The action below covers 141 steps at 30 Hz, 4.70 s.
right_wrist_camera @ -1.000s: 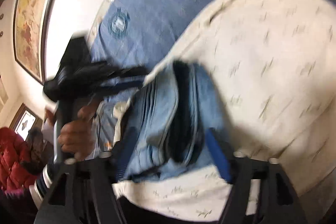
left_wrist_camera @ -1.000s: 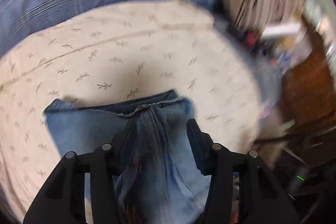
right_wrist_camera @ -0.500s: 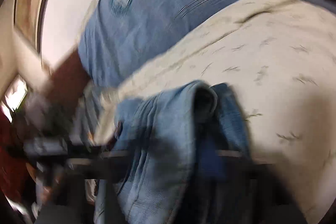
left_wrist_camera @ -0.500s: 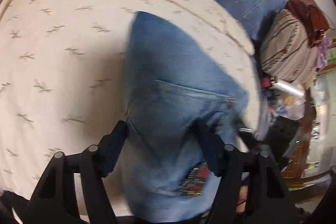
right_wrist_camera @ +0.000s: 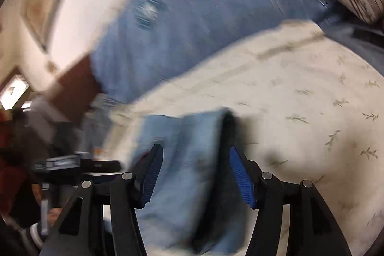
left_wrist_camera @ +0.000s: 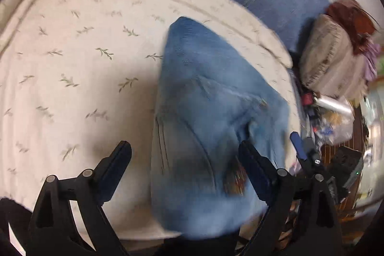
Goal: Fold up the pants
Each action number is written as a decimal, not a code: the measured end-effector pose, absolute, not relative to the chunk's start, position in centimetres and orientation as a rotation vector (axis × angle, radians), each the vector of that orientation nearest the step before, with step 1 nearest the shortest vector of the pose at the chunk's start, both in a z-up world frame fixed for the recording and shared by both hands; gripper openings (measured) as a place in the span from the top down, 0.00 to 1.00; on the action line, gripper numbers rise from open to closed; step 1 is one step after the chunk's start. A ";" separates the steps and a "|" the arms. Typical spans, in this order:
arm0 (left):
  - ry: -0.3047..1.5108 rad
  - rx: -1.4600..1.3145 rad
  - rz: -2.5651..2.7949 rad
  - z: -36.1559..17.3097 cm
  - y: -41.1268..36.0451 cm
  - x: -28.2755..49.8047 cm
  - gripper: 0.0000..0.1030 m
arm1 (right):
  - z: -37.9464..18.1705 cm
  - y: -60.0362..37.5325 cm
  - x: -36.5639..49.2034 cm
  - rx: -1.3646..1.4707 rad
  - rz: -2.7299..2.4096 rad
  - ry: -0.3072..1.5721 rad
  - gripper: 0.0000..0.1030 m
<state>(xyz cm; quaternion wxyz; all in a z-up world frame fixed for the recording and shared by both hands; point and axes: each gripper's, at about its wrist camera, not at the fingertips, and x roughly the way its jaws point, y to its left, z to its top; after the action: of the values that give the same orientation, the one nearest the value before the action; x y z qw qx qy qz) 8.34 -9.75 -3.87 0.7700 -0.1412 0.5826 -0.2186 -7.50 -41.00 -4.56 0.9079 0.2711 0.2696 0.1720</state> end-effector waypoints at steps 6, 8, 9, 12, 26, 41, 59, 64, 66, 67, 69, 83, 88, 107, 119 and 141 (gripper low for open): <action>1.334 -0.113 -0.530 -8.3 -13.3 4.8 0.10 | -11.1 -36.6 -7.5 0.431 0.300 0.764 0.16; 1.380 -0.181 -0.524 -10.0 -13.0 4.9 0.07 | -11.0 -36.3 -8.4 0.395 0.285 0.718 0.17; 1.371 -0.187 -0.529 -9.6 -12.8 4.9 0.07 | -10.5 -36.2 -8.3 0.395 0.281 0.745 0.17; 1.328 -0.152 -0.550 -7.1 -12.0 4.6 0.12 | -8.4 -38.1 -8.9 0.493 0.317 0.700 0.17; 1.265 -0.260 -0.372 -5.4 -12.5 11.2 0.12 | -6.0 -39.9 -0.3 0.436 0.199 0.667 0.14; 1.435 -0.470 -0.519 -9.1 -10.2 11.1 0.09 | -10.4 -42.1 -0.3 0.757 0.501 0.840 0.11; 1.368 -0.375 -0.483 -8.6 -11.8 10.3 0.07 | -11.0 -40.3 -0.6 0.630 0.474 0.877 0.09; 1.366 -0.362 -0.472 -8.4 -12.0 10.2 0.07 | -11.0 -40.4 -0.1 0.682 0.447 0.895 0.09; 1.368 -0.363 -0.470 -8.4 -12.0 10.2 0.06 | -11.0 -40.4 0.0 0.692 0.435 0.904 0.09; 1.371 -0.366 -0.469 -8.5 -12.0 10.2 0.06 | -11.0 -40.4 0.0 0.695 0.420 0.912 0.09; 1.377 -0.373 -0.469 -8.6 -11.9 10.3 0.05 | -11.0 -40.3 0.2 0.699 0.399 0.923 0.09; 1.381 -0.391 -0.635 -5.7 -11.8 9.0 0.44 | -5.8 -34.0 -1.1 0.430 0.382 0.865 0.10; 1.326 -0.376 -0.606 -3.7 -10.8 9.7 0.46 | -4.9 -33.5 -0.1 0.503 0.452 0.828 0.11; 1.153 -0.203 -0.199 -4.0 -4.9 13.4 0.33 | -3.9 -29.6 4.2 0.152 0.121 0.771 0.08; 0.914 -0.070 -0.041 -3.4 -3.2 4.7 0.24 | -3.7 -27.3 -5.2 0.033 0.053 0.728 0.01; 0.879 0.134 -0.189 -3.2 -6.6 -3.4 0.21 | -1.6 -26.7 -12.8 -0.006 -0.079 0.623 0.01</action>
<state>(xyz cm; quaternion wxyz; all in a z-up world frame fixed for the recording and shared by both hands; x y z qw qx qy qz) -3.36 -6.60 -3.21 0.8985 0.0649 0.4243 -0.0915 -12.84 -26.74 -1.59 0.9511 -0.0027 0.3063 -0.0389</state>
